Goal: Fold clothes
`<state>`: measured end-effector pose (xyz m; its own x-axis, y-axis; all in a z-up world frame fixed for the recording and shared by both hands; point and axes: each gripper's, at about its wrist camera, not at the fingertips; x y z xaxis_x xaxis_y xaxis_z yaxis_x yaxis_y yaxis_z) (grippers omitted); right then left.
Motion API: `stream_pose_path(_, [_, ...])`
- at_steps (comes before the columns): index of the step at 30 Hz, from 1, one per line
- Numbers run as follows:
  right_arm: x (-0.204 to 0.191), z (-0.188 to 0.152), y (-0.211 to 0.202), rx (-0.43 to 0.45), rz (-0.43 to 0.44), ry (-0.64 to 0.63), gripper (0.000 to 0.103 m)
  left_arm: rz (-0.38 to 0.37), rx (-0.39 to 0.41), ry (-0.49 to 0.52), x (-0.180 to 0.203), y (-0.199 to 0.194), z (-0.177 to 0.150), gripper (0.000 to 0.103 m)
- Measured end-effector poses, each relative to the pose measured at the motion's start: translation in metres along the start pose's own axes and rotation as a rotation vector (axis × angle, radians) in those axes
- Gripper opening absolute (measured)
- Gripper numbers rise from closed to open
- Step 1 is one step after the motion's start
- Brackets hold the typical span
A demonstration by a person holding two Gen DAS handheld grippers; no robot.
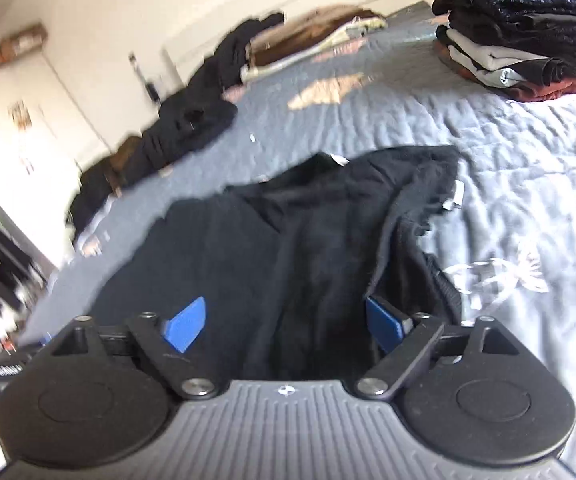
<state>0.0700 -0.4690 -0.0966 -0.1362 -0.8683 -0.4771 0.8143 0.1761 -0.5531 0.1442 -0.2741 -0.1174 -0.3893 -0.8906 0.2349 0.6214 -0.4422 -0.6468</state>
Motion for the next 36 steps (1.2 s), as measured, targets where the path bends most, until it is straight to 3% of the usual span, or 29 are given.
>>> stream_pose_path(4, [-0.004, 0.012, 0.002, 0.044, -0.123, -0.058, 0.089, 0.025, 0.005, -0.012, -0.011, -0.004, 0.001, 0.096])
stream_pose_path(8, [0.014, 0.035, -0.009, 0.03, -0.28, -0.162, 0.089, 0.049, 0.02, 0.001, -0.017, -0.005, 0.003, 0.096])
stream_pose_path(14, [0.027, 0.068, 0.0, 0.122, -0.141, -0.073, 0.09, 0.042, 0.018, 0.005, -0.022, 0.005, 0.004, 0.096])
stream_pose_path(22, [0.009, 0.078, 0.084, 0.014, -0.059, -0.134, 0.09, 0.036, 0.094, 0.11, -0.025, 0.006, 0.035, 0.099])
stream_pose_path(26, [-0.001, 0.069, 0.096, -0.015, -0.058, -0.142, 0.09, 0.049, 0.139, 0.042, -0.032, 0.016, 0.036, 0.099])
stream_pose_path(32, [-0.021, 0.063, 0.087, -0.009, -0.029, -0.184, 0.09, 0.127, 0.15, 0.059, -0.032, 0.012, 0.023, 0.099])
stream_pose_path(36, [-0.031, 0.066, 0.079, 0.015, -0.026, -0.229, 0.091, 0.136, 0.155, -0.136, -0.05, -0.009, 0.002, 0.099])
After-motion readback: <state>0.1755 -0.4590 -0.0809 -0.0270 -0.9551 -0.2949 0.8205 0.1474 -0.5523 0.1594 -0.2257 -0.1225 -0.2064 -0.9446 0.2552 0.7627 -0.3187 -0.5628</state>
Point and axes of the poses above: each gripper's, at about its wrist camera, not at the fingertips, and y roughly the way its jaws point, x to its right, z to its top, and after that the axes turned 2 degrees about z, right-handed
